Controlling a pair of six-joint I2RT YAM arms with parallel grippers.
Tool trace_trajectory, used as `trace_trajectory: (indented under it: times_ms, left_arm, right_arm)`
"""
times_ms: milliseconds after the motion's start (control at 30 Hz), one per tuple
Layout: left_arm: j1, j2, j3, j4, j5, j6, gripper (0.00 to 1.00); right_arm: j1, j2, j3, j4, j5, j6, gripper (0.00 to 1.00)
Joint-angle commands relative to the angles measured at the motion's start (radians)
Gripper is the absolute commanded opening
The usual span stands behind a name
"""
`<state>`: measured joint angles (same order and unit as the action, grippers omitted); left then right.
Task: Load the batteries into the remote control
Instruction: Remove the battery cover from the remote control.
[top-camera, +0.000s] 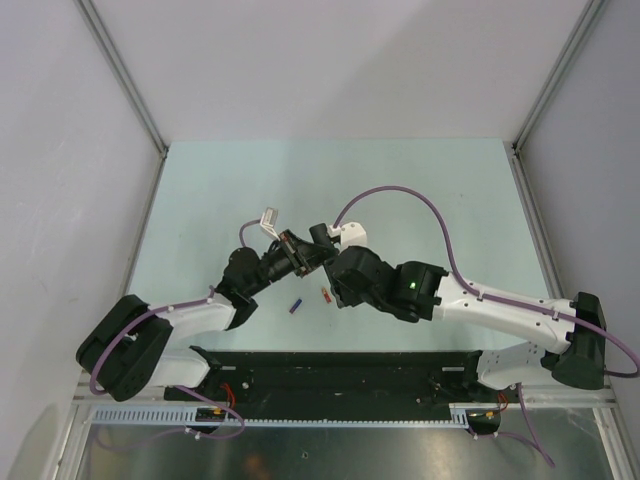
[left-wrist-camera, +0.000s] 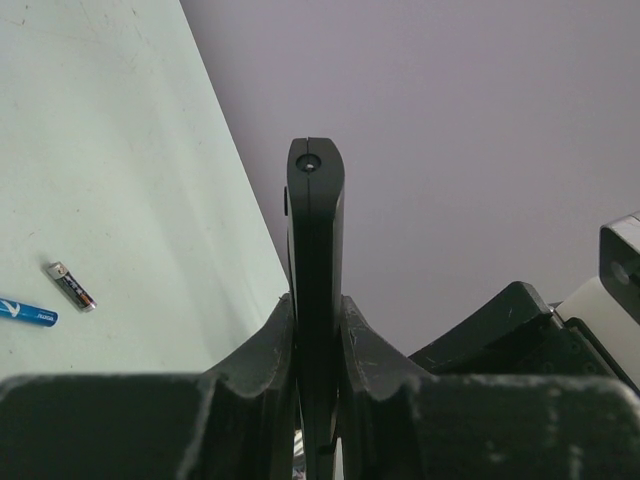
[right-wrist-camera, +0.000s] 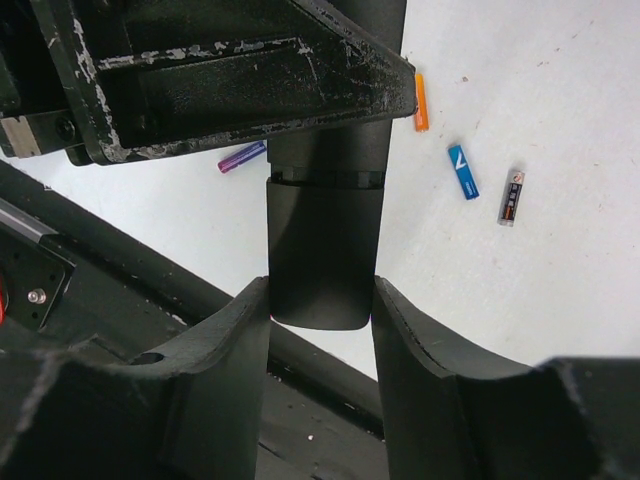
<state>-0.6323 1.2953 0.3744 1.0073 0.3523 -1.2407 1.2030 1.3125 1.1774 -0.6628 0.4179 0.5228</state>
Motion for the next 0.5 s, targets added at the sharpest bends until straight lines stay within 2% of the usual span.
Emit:
trace_trajectory:
  times_ms: [0,467]
  left_arm:
    - [0.0,-0.008,0.017,0.043,-0.012,-0.005,0.0]
    - [0.034,0.015,0.049,0.043,-0.015,0.026,0.0]
  right_arm:
    - [0.009,-0.025,0.045,-0.008,-0.001,0.002,0.37]
    - [0.017,-0.117,0.045,-0.073,-0.041,0.032,0.35]
